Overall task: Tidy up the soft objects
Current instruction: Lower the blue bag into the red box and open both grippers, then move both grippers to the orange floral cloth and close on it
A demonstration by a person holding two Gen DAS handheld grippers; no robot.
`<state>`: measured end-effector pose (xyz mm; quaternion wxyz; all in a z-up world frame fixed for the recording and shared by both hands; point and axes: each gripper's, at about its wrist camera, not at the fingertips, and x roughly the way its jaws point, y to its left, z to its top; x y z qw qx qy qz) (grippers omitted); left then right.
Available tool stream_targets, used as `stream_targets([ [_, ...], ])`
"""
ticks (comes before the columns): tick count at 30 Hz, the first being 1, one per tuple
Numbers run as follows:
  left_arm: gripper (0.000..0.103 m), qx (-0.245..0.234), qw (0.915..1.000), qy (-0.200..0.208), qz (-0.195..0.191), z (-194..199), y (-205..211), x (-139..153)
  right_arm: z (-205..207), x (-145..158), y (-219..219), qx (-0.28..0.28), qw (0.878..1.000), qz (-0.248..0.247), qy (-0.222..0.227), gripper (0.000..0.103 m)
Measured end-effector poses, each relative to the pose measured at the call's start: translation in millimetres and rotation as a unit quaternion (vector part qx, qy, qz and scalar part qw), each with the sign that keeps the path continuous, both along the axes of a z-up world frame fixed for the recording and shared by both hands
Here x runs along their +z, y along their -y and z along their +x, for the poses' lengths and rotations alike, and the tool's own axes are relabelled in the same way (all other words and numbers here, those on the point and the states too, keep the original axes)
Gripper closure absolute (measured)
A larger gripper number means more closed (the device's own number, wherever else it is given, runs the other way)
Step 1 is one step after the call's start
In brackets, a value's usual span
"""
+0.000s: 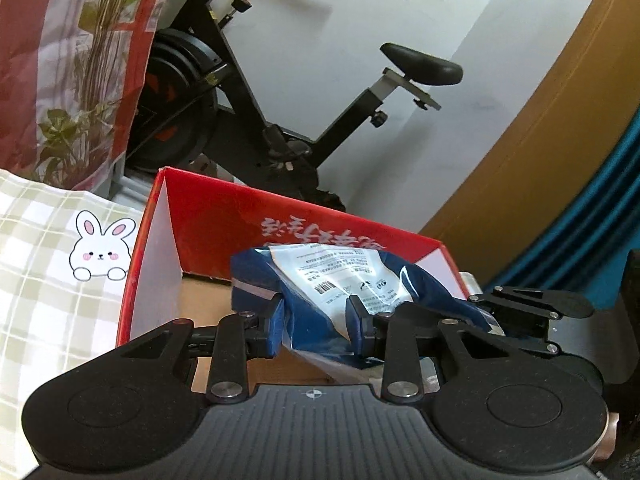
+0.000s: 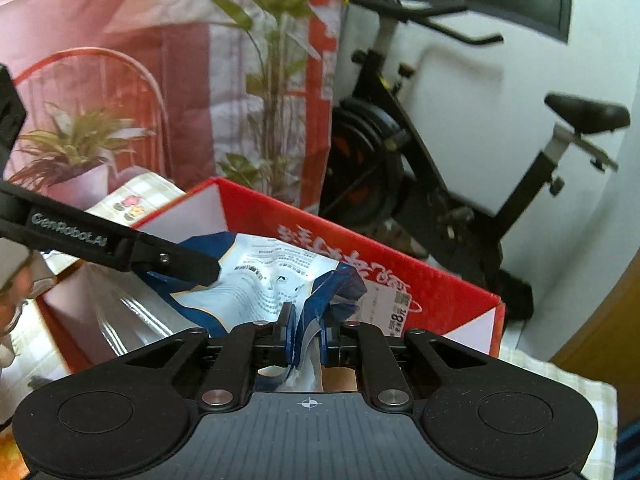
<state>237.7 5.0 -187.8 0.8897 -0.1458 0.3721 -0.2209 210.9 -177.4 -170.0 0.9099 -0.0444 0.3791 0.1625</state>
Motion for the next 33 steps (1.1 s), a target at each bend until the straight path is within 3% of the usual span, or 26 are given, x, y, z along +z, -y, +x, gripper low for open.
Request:
stream_targets([
  [7,0.067,0.004,0.999,0.005,0.045,-1,5,-4,20,-21,-1,-0.018,0.998,-0.018,-0.062,0.092],
  [9,0.06,0.007,0.998,0.008,0.063,-2,6,-2,20,-24,-3,-0.025,0.997,-0.026,-0.074,0.086],
  [11,0.045,0.012,0.9966,0.015,0.08,-5,7,1,19,-26,-2,-0.037,0.995,-0.031,-0.088,0.081],
  [13,0.037,0.015,0.9951,0.024,0.095,-8,6,4,18,-27,-1,-0.046,0.993,-0.035,-0.099,0.076],
  [17,0.026,0.013,0.993,0.037,0.111,-16,6,12,10,-26,5,-0.063,0.992,-0.042,-0.101,0.056],
  [33,0.024,0.028,0.989,0.055,0.134,-86,-22,44,-62,26,19,-0.079,0.995,0.032,-0.046,0.053],
])
